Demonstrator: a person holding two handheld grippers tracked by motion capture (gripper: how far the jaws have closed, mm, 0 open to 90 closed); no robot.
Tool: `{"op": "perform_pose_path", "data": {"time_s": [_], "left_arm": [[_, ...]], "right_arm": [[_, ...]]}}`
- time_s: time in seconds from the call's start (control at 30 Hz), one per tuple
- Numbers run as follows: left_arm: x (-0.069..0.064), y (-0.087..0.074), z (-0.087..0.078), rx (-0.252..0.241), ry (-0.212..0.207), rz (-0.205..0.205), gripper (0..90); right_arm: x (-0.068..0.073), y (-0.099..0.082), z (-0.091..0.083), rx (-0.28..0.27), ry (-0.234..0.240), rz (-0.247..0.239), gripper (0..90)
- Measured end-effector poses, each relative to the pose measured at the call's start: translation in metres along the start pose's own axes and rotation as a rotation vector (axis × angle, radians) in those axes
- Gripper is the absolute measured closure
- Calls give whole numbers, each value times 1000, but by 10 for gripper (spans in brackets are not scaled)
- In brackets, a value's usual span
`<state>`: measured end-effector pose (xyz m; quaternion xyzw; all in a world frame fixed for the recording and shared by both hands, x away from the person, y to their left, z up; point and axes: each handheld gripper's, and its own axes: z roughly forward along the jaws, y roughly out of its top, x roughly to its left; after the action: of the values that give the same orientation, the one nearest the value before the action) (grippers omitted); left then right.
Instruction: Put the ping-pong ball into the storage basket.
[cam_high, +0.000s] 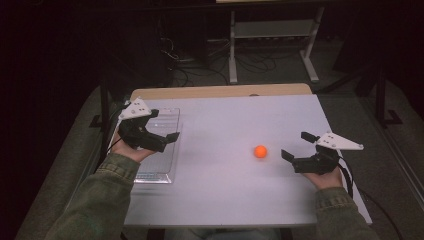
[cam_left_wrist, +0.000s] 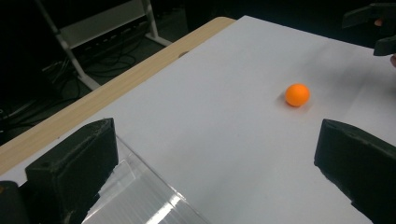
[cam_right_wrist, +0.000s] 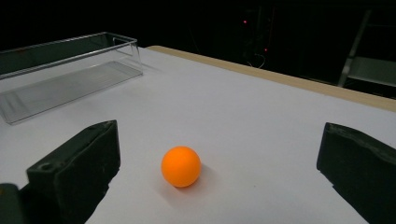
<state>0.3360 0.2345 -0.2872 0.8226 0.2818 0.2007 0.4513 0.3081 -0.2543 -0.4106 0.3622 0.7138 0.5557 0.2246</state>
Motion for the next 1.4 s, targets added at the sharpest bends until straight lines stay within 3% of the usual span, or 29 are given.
{"op": "perform_pose_path", "data": {"time_s": [0.57, 1.4], "left_arm": [[-3, 12, 19, 43, -31, 26, 0], [-11, 37, 64, 118, -87, 110, 0]], "right_arm": [[0, 0, 0, -6, 1, 3, 0], [0, 0, -1, -5, 2, 2, 0]]}}
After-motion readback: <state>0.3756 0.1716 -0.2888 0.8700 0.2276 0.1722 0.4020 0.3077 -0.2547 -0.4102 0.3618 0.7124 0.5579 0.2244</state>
